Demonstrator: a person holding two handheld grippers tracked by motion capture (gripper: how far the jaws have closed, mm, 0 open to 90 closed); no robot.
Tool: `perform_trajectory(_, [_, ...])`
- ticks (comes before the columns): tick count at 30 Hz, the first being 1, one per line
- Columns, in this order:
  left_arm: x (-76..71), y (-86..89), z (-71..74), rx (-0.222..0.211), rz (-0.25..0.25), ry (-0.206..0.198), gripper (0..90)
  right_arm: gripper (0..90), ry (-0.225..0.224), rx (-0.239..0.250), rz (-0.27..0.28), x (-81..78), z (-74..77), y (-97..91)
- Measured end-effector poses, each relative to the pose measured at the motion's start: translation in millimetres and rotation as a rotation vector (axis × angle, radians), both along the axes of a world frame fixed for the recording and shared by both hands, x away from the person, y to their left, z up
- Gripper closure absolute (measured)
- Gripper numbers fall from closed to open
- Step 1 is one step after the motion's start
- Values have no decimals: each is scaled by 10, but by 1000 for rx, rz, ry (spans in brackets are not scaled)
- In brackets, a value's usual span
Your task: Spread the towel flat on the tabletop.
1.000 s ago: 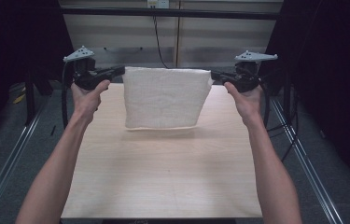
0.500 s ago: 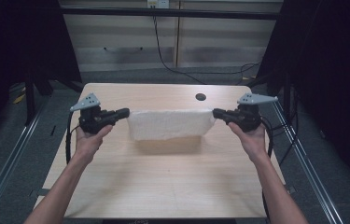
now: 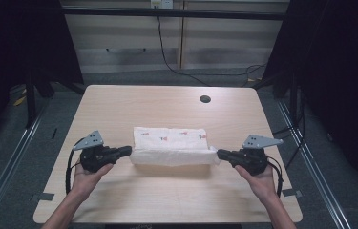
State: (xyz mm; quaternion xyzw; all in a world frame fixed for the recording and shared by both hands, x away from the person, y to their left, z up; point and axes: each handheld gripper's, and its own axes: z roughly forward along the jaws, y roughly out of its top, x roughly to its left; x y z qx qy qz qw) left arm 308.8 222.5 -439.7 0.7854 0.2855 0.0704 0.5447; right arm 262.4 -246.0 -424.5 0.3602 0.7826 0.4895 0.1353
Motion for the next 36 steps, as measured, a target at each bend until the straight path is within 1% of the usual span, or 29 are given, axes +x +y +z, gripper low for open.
perform_trajectory(2, [-50,32,-56,3,-2,14,883,871,12,-6,11,-53,-54,18])
perform_trajectory(4, [-96,46,-117,18,-9,23,883,870,22,4,16,-96,-110,28])
perform_trajectory(6, [-134,52,-173,32,-8,33,883,870,40,3,18,-128,-193,41])
perform_trajectory(8, [-160,61,-212,37,-11,44,883,870,58,-7,28,-171,-282,65])
perform_trajectory(10, [-194,69,-234,53,-20,50,883,869,72,-12,35,-203,-320,78])
perform_trajectory(12, [-255,81,-252,56,-30,48,882,868,81,-26,44,-240,-346,83])
perform_trajectory(13, [-290,84,-264,53,-36,53,882,866,86,-35,47,-260,-361,83])
perform_trajectory(14, [-312,80,-273,56,-40,53,882,863,90,-62,52,-283,-390,84])
perform_trajectory(17, [-368,51,-326,80,-59,63,881,859,115,-70,63,-328,-465,85])
perform_trajectory(18, [-379,46,-344,81,-67,70,881,856,121,-57,67,-343,-479,82])
perform_trajectory(19, [-391,40,-357,87,-73,76,879,853,126,-45,66,-359,-485,80])
perform_trajectory(21, [-428,42,-377,97,-82,83,877,844,124,-47,75,-381,-483,79])
perform_trajectory(23, [-476,47,-383,106,-87,89,862,836,124,-42,73,-403,-475,67])
perform_trajectory(24, [-498,54,-383,100,-95,91,849,823,123,-42,75,-411,-473,60])
perform_trajectory(25, [-522,63,-383,105,-108,93,850,803,126,-36,74,-418,-474,53])
perform_trajectory(26, [-543,73,-389,110,-104,89,848,786,134,-29,71,-426,-474,48])
perform_trajectory(27, [-553,86,-399,106,-98,103,829,770,139,-28,73,-432,-477,42])
perform_trajectory(29, [-555,100,-409,109,-86,104,805,725,144,-25,66,-454,-479,31])
perform_trajectory(30, [-548,102,-408,100,-84,111,787,723,146,-21,63,-466,-476,27])
perform_trajectory(31, [-534,103,-403,99,-92,108,787,723,143,-25,54,-482,-467,23])
perform_trajectory(34, [-495,94,-386,91,-78,108,770,711,138,-20,42,-497,-444,3])
perform_trajectory(36, [-478,91,-380,94,-76,108,747,708,135,-14,36,-482,-433,-5])
